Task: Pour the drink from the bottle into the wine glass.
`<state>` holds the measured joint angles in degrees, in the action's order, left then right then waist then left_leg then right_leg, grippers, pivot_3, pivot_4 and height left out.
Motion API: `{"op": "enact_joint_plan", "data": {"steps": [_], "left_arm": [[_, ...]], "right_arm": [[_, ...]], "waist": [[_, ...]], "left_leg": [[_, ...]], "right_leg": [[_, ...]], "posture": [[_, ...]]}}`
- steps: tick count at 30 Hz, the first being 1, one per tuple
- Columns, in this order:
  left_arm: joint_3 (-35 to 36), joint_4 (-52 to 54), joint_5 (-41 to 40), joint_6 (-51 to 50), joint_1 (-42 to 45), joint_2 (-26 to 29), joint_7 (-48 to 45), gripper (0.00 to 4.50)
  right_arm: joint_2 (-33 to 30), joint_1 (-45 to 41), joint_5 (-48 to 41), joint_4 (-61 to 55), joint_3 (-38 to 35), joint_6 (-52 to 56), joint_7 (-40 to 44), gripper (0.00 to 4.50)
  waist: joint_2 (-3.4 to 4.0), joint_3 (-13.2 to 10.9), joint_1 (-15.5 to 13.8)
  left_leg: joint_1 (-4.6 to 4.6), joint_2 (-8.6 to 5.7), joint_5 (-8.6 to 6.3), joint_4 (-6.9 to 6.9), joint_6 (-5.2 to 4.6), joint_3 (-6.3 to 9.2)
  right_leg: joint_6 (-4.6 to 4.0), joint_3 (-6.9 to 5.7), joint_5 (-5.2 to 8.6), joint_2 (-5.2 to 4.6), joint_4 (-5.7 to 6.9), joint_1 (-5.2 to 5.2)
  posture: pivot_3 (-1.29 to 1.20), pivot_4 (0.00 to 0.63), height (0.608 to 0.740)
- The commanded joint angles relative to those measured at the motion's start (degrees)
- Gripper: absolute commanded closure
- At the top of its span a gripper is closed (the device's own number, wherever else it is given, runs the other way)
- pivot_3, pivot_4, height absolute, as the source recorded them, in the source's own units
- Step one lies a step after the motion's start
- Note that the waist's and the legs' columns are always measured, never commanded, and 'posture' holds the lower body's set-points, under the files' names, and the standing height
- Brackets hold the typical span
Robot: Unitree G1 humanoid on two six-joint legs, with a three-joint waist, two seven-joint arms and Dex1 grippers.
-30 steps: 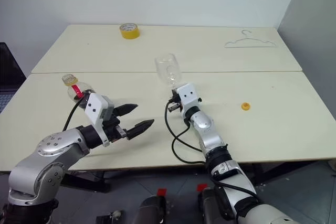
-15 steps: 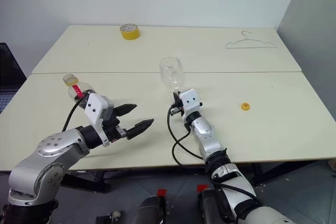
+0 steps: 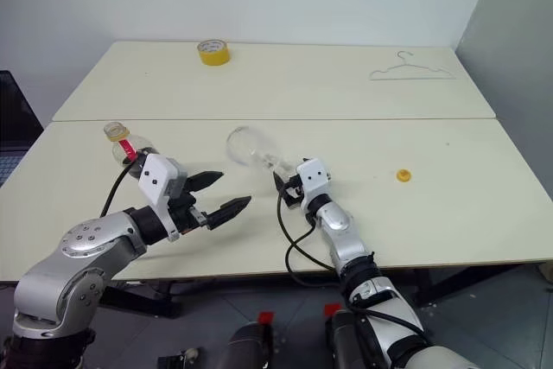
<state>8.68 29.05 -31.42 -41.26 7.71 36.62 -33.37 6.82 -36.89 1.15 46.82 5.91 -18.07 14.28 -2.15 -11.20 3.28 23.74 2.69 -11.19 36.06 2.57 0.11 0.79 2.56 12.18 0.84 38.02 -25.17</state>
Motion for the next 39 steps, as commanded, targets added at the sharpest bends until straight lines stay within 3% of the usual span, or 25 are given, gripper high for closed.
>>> {"op": "enact_joint_plan", "data": {"steps": [1, 12, 23, 29, 35, 39], "left_arm": [[0.29, 0.83, 0.14, 1.23, 0.95, 0.48, -0.53, 0.00], [-0.09, 0.96, 0.44, 1.16, 0.78, 0.47, -0.39, 0.00], [0.15, 1.17, 0.28, 1.17, 0.02, 0.65, -0.88, 0.00], [2.02, -1.37, 1.22, 2.17, 1.60, 0.84, -0.49, 0.00], [6.16, -5.41, 0.25, 0.77, 8.11, -3.53, 6.65, 0.00], [6.33, -4.00, -2.13, -1.89, 6.95, -2.38, 4.59, 0.00]], "right_arm": [[-0.43, -0.24, 0.37, -2.34, 0.23, 0.60, 0.15, 0.01], [-1.63, -0.16, 0.79, -4.25, 0.03, 2.14, -0.06, 0.01], [-13.93, 0.43, 7.26, -17.26, 4.31, 9.42, 5.50, 0.01], [-21.36, -2.18, 10.89, -22.50, 7.31, 7.67, 10.42, 0.01], [-23.63, -5.47, 13.08, -22.99, 8.54, 5.66, 11.64, 0.01], [-26.72, -9.62, 15.98, -23.24, 12.14, 1.10, 16.79, 0.01]], "waist": [[0.00, 0.00, -0.01], [0.00, 0.00, -0.01], [0.00, 0.00, -0.03], [0.00, 0.00, -0.03], [-0.01, -0.01, -0.06], [-0.01, -0.01, 0.00]], "left_leg": [[0.00, 0.00, 0.00, 0.00, 0.00, 0.00], [0.01, 0.00, 0.00, -0.01, 0.00, 0.00], [0.03, -0.01, 0.00, -0.04, 0.00, -0.02], [0.04, -0.01, 0.00, -0.03, 0.00, -0.05], [0.04, -0.01, 0.01, 0.00, -0.01, -0.03], [0.04, -0.03, 0.00, -0.04, 0.00, -0.11]], "right_leg": [[0.00, 0.00, 0.00, 0.00, 0.00, 0.00], [0.01, 0.00, 0.00, 0.00, -0.01, -0.02], [-0.01, 0.01, 0.01, 0.01, -0.03, -0.04], [-0.03, 0.04, 0.02, 0.01, -0.05, -0.06], [0.00, 0.01, 0.00, 0.02, -0.03, -0.04], [0.26, 0.10, -0.15, 0.00, -0.07, -0.06]], "posture": [[0.00, 0.150, 0.740], [0.00, 0.150, 0.740], [0.00, 0.150, 0.740], [0.00, 0.150, 0.740], [0.00, 0.150, 0.740], [0.00, 0.150, 0.740]]}}
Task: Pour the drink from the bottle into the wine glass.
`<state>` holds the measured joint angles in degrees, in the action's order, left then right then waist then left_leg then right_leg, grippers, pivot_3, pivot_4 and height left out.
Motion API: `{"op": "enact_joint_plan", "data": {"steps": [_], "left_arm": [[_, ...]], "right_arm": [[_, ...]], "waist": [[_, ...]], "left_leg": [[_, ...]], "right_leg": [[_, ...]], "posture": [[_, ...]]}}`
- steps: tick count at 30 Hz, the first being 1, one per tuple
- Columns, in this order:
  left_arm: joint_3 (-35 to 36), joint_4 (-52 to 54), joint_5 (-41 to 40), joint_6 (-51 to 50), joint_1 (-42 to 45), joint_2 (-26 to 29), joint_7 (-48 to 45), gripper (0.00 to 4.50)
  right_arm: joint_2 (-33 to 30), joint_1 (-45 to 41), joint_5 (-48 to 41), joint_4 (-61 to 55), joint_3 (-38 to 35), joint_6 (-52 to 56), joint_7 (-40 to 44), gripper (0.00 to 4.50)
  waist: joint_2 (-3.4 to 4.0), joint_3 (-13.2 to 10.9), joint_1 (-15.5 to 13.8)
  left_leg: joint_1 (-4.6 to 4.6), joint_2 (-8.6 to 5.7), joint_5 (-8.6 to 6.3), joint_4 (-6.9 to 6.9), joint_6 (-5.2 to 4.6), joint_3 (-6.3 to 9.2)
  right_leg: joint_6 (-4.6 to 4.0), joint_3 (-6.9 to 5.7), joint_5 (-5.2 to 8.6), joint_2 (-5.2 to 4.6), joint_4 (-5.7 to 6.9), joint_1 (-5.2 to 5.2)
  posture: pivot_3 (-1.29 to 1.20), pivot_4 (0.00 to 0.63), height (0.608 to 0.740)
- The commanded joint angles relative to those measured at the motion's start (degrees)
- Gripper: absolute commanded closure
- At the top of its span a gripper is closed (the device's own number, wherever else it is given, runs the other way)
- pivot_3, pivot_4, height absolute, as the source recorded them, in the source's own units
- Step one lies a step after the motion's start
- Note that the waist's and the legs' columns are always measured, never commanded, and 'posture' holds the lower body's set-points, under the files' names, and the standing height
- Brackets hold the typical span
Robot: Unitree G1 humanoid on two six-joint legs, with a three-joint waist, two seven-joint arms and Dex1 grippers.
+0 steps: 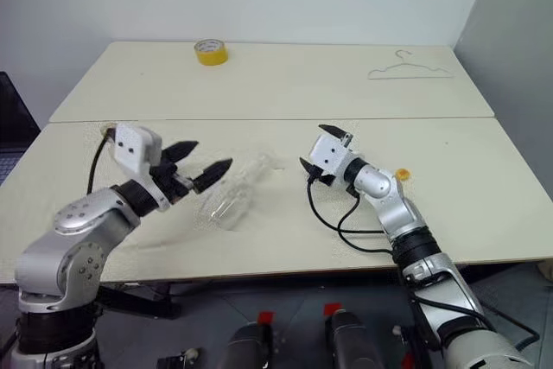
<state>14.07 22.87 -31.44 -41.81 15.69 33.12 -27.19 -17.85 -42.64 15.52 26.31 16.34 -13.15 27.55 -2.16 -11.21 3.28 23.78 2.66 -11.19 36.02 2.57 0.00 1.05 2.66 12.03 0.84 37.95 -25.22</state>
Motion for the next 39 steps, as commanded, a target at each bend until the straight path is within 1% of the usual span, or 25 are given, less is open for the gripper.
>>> {"op": "enact_joint_plan", "data": {"steps": [1, 4, 7, 9, 11, 15, 19, 21, 25, 33, 39], "left_arm": [[1.10, 2.59, -2.65, -1.74, -1.75, 1.79, -2.46, 0.00], [1.36, 2.43, -2.74, -2.86, -3.82, 4.64, -4.43, 0.00], [1.37, 2.99, -4.11, -3.91, -5.53, 6.30, -6.20, 0.00], [0.57, 3.32, -3.68, -4.27, -6.89, 7.05, -6.62, 0.00], [-0.55, 2.98, -2.70, -4.22, -7.27, 6.71, -5.94, 0.00], [-2.69, 2.78, -2.45, -3.77, -6.19, 4.93, -5.15, 0.00], [-5.69, 1.91, -1.27, -2.94, -4.83, 2.62, -4.33, 0.00], [-6.91, 1.53, -0.61, -2.47, -4.46, 1.74, -4.16, 0.00], [-8.49, 1.02, 0.52, -1.97, -3.68, 0.49, -4.01, 0.00], [-8.63, 1.15, -0.07, -1.18, -1.64, -1.52, -4.43, 0.00], [-8.30, 1.27, 0.44, -1.45, -1.39, -0.43, -5.41, 0.00]], "right_arm": [[-2.82, -5.39, 1.72, -2.74, 2.67, -4.77, 5.86, 0.01], [-5.10, -10.36, 1.47, -1.93, 5.45, -6.60, 14.32, 0.01], [-6.71, -14.14, 1.94, 0.31, 7.90, -9.75, 20.08, 0.01], [-7.34, -16.65, 2.55, 2.37, 10.26, -13.21, 24.20, 0.01], [-6.28, -18.83, 2.42, 4.95, 12.10, -15.48, 27.46, 0.01], [-3.61, -21.70, 3.48, 10.39, 14.56, -18.68, 30.09, 0.01], [-0.25, -25.78, 6.63, 17.80, 16.62, -22.65, 28.65, 0.01], [0.86, -27.19, 7.20, 20.30, 16.79, -24.05, 28.43, 0.01], [2.09, -28.76, 7.87, 23.39, 16.52, -25.76, 28.05, 0.01], [3.37, -30.53, 10.78, 26.97, 16.87, -26.40, 25.63, 0.01], [5.61, -32.18, 15.28, 31.68, 18.89, -26.45, 22.52, 0.01]], "waist": [[0.00, 0.00, 0.01], [0.00, -0.01, 0.09], [0.00, -0.01, 0.01], [0.00, -0.01, 0.01], [-0.01, -0.01, -0.07], [-0.01, -0.01, -0.07], [0.00, -0.01, -0.08], [0.00, -0.01, -0.08], [-0.01, -0.01, -0.15], [0.00, -0.01, -0.17], [0.00, -0.01, -0.06]], "left_leg": [[0.01, 0.00, 0.00, -0.03, 0.00, 0.00], [0.03, 0.02, -0.01, -0.07, 0.00, 0.02], [0.01, 0.04, 0.00, -0.06, 0.00, 0.10], [0.00, 0.04, 0.00, -0.03, 0.00, 0.08], [0.00, 0.03, 0.00, 0.00, 0.00, 0.06], [0.00, 0.03, 0.00, 0.03, 0.00, 0.05], [0.00, 0.03, 0.00, 0.01, 0.00, 0.06], [0.02, 0.03, 0.00, -0.01, 0.00, 0.06], [0.01, 0.03, 0.00, -0.02, 0.00, 0.07], [0.01, 0.03, 0.00, -0.01, 0.00, 0.07], [0.00, 0.03, 0.00, -0.02, 0.00, 0.07]], "right_leg": [[0.01, -0.01, 0.00, 0.00, -0.03, -0.01], [0.00, -0.03, 0.00, 0.02, -0.04, -0.06], [-0.07, -0.12, 0.04, 0.04, 0.00, -0.05], [-0.27, -0.09, 0.16, 0.03, 0.00, -0.03], [-0.31, -0.08, 0.18, -0.01, -0.02, 0.00], [-0.31, -0.07, 0.18, -0.01, 0.00, -0.01], [-0.30, -0.09, 0.17, -0.01, 0.02, -0.02], [-0.13, -0.10, 0.06, 0.00, 0.02, -0.03], [-0.11, -0.10, 0.05, -0.01, 0.02, -0.03], [-0.12, -0.09, 0.05, -0.01, 0.05, -0.03], [-0.11, -0.08, 0.04, -0.01, 0.05, -0.04]], "posture": [[0.00, 0.150, 0.740], [0.00, 0.150, 0.740], [0.00, 0.150, 0.740], [0.00, 0.150, 0.740], [0.00, 0.150, 0.740], [0.00, 0.150, 0.740], [0.00, 0.150, 0.740], [0.00, 0.150, 0.740], [0.00, 0.150, 0.740], [0.00, 0.150, 0.740], [0.00, 0.150, 0.740]]}}
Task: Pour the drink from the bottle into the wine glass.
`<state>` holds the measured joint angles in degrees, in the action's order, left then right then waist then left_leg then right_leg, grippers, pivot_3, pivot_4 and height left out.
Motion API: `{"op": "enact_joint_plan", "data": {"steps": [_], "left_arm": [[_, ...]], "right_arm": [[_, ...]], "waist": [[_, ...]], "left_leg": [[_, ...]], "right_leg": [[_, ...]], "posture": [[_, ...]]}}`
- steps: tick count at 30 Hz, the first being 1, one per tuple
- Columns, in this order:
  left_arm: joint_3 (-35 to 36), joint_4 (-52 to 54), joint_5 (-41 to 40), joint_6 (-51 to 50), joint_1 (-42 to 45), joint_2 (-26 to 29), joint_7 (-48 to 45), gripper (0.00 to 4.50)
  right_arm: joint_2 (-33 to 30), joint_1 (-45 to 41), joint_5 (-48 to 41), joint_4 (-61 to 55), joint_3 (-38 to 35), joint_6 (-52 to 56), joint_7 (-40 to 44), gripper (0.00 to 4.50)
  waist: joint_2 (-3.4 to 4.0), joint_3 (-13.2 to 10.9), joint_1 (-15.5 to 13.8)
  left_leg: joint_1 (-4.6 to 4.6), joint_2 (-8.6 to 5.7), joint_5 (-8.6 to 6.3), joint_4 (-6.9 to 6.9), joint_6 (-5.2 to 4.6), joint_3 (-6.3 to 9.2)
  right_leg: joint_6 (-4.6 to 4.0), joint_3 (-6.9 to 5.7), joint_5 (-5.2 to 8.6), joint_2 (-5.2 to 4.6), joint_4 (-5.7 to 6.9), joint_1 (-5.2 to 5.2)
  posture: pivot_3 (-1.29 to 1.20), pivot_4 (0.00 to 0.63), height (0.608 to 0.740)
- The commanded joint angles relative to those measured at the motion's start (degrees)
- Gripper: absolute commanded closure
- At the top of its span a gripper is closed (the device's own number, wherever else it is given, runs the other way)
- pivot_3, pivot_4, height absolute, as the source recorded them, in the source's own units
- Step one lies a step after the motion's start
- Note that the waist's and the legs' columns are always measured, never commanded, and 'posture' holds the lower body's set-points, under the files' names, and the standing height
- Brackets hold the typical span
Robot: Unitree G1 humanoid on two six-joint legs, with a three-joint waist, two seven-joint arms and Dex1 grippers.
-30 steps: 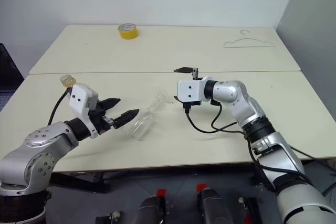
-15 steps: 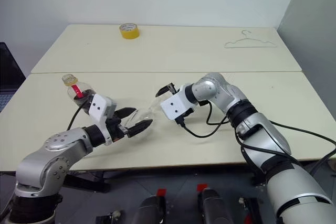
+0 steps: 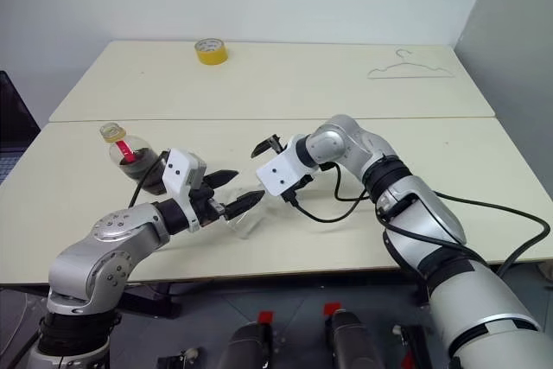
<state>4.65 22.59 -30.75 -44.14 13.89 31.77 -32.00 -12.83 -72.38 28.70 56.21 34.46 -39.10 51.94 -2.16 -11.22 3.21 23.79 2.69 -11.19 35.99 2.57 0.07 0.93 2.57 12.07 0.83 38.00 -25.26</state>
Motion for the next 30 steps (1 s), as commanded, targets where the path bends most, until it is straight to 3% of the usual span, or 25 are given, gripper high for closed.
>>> {"op": "enact_joint_plan", "data": {"steps": [1, 5, 8, 13, 19, 24, 30], "left_arm": [[1.38, 1.71, -0.34, 0.79, 0.40, 1.17, -0.71, 0.00], [4.92, 4.69, -3.44, -1.13, -1.29, 3.93, -2.49, 0.00], [7.36, 6.99, -4.86, -2.49, -4.75, 8.02, -4.95, 0.00], [12.24, 8.65, -6.16, -2.11, -12.73, 13.94, -9.22, 0.00], [13.69, 9.16, -6.66, -1.94, -14.34, 14.27, -8.86, 0.00], [13.31, 10.33, -8.10, -2.49, -14.85, 13.71, -8.60, 0.00], [16.28, 10.80, -8.67, -0.94, -18.80, 14.08, -10.06, 0.00]], "right_arm": [[0.84, -2.60, 2.78, 2.47, 1.24, -0.58, -2.18, 0.01], [0.94, -2.77, 6.31, 4.71, 3.49, 0.35, -2.37, 0.01], [0.78, -2.87, 7.46, 5.57, 4.08, 0.54, -2.10, 0.61], [1.01, -3.22, 8.82, 6.91, 4.35, 0.33, -2.88, 2.34], [0.75, -3.23, 9.69, 7.69, 4.43, -0.23, -3.58, 4.34], [-0.54, -2.23, 8.48, 7.19, 3.12, -1.16, -4.11, 4.37], [-2.44, 2.05, -4.92, 5.67, -7.58, 1.68, 0.39, 4.37]], "waist": [[0.00, 0.00, -0.01], [0.00, 0.00, 0.05], [0.01, 0.00, 0.12], [0.03, -0.02, 0.17], [0.03, -0.02, -0.17], [0.03, -0.02, -0.15], [0.02, -0.02, -0.02]], "left_leg": [[0.01, 0.00, 0.00, 0.00, 0.00, 0.00], [0.01, 0.00, 0.00, -0.01, 0.00, 0.01], [0.01, 0.01, 0.00, -0.02, 0.00, 0.00], [-0.02, 0.02, 0.00, -0.05, 0.00, 0.00], [-0.01, 0.02, 0.00, 0.02, 0.00, 0.03], [-0.01, 0.02, 0.00, 0.00, 0.00, 0.00], [0.01, 0.02, 0.00, -0.04, 0.00, -0.01]], "right_leg": [[0.00, -0.01, 0.00, 0.00, 0.00, 0.00], [0.00, -0.01, 0.00, -0.01, -0.01, 0.00], [-0.03, -0.01, 0.02, -0.01, -0.01, -0.03], [-0.30, -0.02, 0.18, -0.01, 0.01, -0.05], [-0.32, -0.04, 0.19, -0.03, 0.00, -0.02], [-0.31, -0.04, 0.19, -0.04, 0.00, -0.03], [-0.32, -0.03, 0.19, -0.04, -0.02, -0.03]], "posture": [[0.00, 0.150, 0.740], [0.00, 0.150, 0.740], [0.00, 0.150, 0.740], [0.00, 0.150, 0.740], [0.00, 0.150, 0.740], [0.00, 0.150, 0.740], [0.00, 0.150, 0.740]]}}
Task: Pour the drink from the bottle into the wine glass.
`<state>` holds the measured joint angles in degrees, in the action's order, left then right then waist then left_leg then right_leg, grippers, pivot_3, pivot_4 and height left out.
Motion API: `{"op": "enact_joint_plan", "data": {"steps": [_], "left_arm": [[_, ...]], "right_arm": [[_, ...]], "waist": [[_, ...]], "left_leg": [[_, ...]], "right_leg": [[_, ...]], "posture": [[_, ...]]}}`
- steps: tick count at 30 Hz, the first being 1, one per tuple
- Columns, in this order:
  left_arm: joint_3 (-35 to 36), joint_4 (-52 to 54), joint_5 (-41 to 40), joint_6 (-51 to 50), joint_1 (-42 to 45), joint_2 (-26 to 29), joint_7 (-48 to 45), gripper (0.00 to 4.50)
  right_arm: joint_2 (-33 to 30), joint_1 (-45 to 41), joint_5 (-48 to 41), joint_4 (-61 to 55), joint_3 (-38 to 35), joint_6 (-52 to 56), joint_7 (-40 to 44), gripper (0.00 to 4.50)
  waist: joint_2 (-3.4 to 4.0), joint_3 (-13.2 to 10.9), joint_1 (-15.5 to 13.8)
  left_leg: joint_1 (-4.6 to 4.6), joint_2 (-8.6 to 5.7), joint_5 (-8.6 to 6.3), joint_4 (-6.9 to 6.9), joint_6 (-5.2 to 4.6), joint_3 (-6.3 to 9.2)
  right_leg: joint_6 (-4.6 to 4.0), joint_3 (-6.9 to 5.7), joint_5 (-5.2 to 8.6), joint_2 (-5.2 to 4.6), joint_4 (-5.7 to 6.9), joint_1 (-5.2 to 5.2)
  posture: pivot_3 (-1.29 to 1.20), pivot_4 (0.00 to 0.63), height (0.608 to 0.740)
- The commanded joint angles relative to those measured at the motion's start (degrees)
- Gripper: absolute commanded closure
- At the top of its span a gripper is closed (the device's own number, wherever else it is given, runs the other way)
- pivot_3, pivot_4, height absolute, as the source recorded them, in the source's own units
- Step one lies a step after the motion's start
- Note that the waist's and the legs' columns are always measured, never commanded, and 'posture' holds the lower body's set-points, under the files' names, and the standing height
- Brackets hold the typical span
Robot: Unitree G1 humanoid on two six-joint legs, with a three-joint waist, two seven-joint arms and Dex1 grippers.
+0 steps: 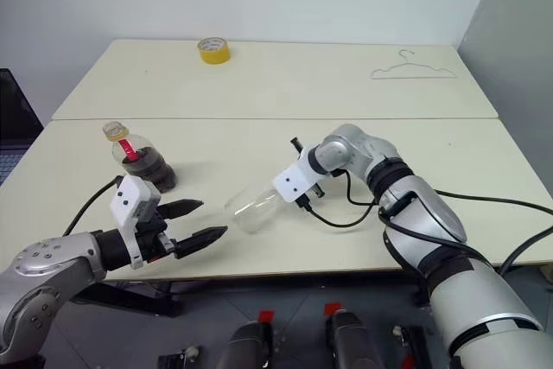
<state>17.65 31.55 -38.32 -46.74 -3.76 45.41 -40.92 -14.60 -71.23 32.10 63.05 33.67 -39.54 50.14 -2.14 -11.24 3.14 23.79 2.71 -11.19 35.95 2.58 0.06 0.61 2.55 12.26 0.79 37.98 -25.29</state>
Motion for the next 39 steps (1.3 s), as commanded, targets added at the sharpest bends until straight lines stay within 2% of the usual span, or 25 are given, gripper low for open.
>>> {"op": "enact_joint_plan", "data": {"steps": [1, 5, 9, 15, 19, 27, 31, 37, 39], "left_arm": [[3.96, 1.68, -1.60, 1.83, -1.55, 0.07, -1.24, 0.00], [5.77, -0.31, -4.95, 2.05, -1.71, -2.98, -1.26, 0.00], [3.60, -1.66, -4.34, 2.22, -0.73, -3.70, -0.99, 0.00], [0.26, -3.01, -3.32, 2.38, 2.44, -4.29, -0.40, 0.00], [-1.66, -2.95, -2.83, 2.41, 3.63, -4.87, 0.22, 0.00], [-2.77, -2.58, -2.53, 2.65, 3.67, -5.31, 0.95, 0.00], [-2.67, -2.29, -2.23, 2.81, 3.07, -5.20, 1.34, 0.00], [-2.66, -2.29, -1.51, 3.19, 2.57, -5.22, 1.64, 0.00], [-2.62, -2.33, -1.42, 3.31, 2.43, -5.14, 1.70, 0.00]], "right_arm": [[-0.74, 1.77, -10.46, -1.32, -8.66, 3.27, 2.66, 4.37], [0.43, 6.32, -18.89, -2.13, -16.95, 7.23, -0.16, 4.37], [6.43, 10.96, -30.83, -5.54, -27.48, 16.47, -3.83, 4.37], [14.49, 18.45, -36.36, -12.18, -32.16, 22.50, -11.17, 4.37], [17.97, 21.56, -34.67, -12.84, -31.55, 20.66, -17.87, 4.37], [19.33, 23.33, -28.96, -8.31, -29.21, 16.91, -29.68, 4.37], [18.81, 24.30, -25.78, -6.07, -27.14, 16.53, -32.35, 4.37], [19.87, 26.39, -26.37, -5.49, -27.40, 18.36, -33.90, 4.37], [19.70, 27.61, -24.40, -6.35, -26.56, 17.13, -37.80, 4.37]], "waist": [[0.00, 0.00, 0.08], [-0.01, 0.01, 0.09], [-0.01, 0.01, 0.15], [-0.01, 0.01, 0.15], [-0.01, 0.00, 0.17], [-0.01, 0.01, 0.20], [-0.01, 0.01, 0.20], [-0.04, 0.04, 0.21], [-0.05, 0.05, 0.26]], "left_leg": [[0.00, 0.01, 0.00, 0.00, 0.00, 0.01], [-0.03, 0.01, 0.00, 0.03, 0.00, 0.02], [-0.04, 0.01, 0.00, 0.07, -0.01, 0.02], [-0.03, 0.02, 0.00, 0.04, 0.00, 0.03], [-0.01, 0.02, 0.00, 0.03, 0.00, 0.02], [-0.01, 0.01, 0.00, 0.05, 0.00, 0.02], [-0.01, 0.01, 0.00, 0.04, 0.00, 0.02], [-0.07, 0.02, 0.00, 0.05, 0.00, 0.03], [-0.10, 0.02, 0.01, 0.07, -0.01, 0.03]], "right_leg": [[0.00, -0.01, 0.00, 0.00, 0.00, 0.01], [0.00, -0.01, 0.00, 0.01, 0.03, 0.03], [0.01, 0.00, -0.01, 0.03, 0.08, 0.05], [0.02, -0.01, -0.02, 0.05, 0.08, 0.03], [0.03, 0.00, -0.03, 0.04, 0.05, 0.03], [0.03, 0.00, -0.02, 0.04, 0.04, 0.03], [0.02, 0.00, -0.02, 0.04, 0.02, 0.03], [0.02, 0.01, -0.02, 0.04, 0.04, 0.07], [0.02, 0.01, -0.02, 0.04, 0.03, 0.11]], "posture": [[0.00, 0.150, 0.740], [0.00, 0.150, 0.740], [0.00, 0.150, 0.740], [0.00, 0.150, 0.740], [0.00, 0.150, 0.740], [0.00, 0.150, 0.740], [0.00, 0.150, 0.740], [0.00, 0.150, 0.740], [0.00, 0.150, 0.740]]}}
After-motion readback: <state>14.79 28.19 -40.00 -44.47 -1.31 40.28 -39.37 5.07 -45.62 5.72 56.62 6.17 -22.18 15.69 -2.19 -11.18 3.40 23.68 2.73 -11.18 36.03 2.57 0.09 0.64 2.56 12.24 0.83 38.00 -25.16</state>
